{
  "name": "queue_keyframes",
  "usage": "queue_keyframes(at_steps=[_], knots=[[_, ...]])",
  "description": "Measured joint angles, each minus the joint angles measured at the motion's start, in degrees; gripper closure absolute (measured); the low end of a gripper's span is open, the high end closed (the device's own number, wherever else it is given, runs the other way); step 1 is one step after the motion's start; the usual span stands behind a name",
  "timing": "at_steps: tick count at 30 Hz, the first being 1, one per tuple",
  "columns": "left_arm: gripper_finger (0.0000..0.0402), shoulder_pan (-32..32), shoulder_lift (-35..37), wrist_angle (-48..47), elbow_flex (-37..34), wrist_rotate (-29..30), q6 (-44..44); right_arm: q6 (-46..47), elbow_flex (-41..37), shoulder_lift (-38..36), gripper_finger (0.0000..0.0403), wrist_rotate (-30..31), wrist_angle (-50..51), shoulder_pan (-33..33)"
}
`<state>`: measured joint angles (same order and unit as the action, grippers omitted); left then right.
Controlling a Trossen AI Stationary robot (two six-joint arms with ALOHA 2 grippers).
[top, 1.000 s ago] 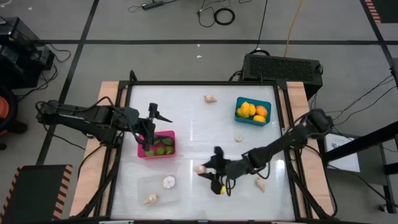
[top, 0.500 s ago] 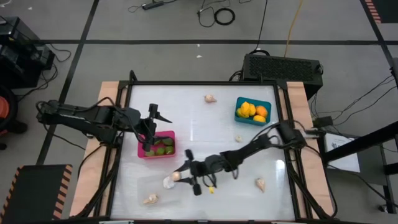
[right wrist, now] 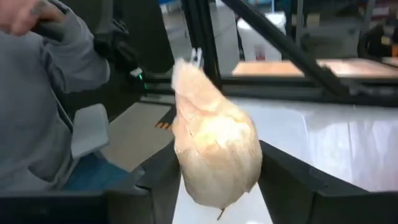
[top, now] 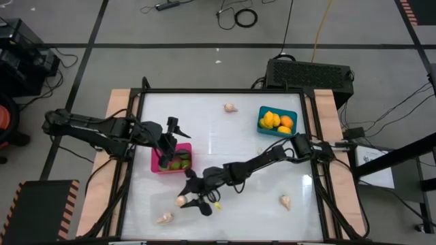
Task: Sort produce into baskets
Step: Put the garlic into the white bin
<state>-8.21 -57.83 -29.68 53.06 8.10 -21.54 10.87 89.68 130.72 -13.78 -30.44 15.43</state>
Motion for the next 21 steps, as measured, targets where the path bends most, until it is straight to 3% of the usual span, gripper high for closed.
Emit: queue_keyframes(at_steps=[9, 21], knots=[[0.0105, 0.00, -0.15, -0.73, 0.00, 0.00, -0.35, 1.54, 4.53, 0.00, 0.0169, 0.63, 11.94, -0.10], [0.0105, 0.00, -0.13, -0.72, 0.00, 0.04, 0.18, 10.87, 19.94, -0.90, 0.0165, 0.69, 60.11, -0.23]])
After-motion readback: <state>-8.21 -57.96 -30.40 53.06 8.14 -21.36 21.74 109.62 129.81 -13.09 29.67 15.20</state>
